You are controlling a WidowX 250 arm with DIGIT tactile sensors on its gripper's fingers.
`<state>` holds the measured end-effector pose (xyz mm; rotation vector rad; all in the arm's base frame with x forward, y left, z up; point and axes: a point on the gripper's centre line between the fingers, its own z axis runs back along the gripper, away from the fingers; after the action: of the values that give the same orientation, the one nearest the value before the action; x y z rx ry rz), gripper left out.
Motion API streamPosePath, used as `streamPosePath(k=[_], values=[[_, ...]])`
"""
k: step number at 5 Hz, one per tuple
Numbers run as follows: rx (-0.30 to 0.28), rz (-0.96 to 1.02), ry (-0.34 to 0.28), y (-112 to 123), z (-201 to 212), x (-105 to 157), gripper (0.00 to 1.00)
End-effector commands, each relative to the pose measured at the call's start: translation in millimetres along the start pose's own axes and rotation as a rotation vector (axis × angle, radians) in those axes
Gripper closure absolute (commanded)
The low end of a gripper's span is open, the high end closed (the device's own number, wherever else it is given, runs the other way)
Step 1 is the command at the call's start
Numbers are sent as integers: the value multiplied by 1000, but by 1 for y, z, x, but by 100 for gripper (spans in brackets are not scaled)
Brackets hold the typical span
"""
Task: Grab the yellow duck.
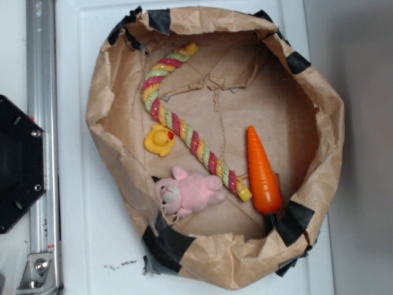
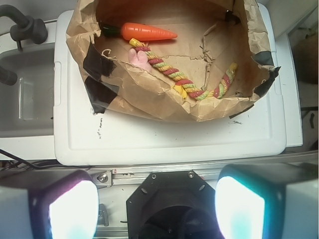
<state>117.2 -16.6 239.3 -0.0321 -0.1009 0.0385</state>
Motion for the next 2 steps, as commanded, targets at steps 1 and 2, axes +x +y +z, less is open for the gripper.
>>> streamPosePath(k=[1, 2], values=[[0, 0, 0, 0, 0, 0, 0], [-77, 137, 116, 18, -8, 50, 0]])
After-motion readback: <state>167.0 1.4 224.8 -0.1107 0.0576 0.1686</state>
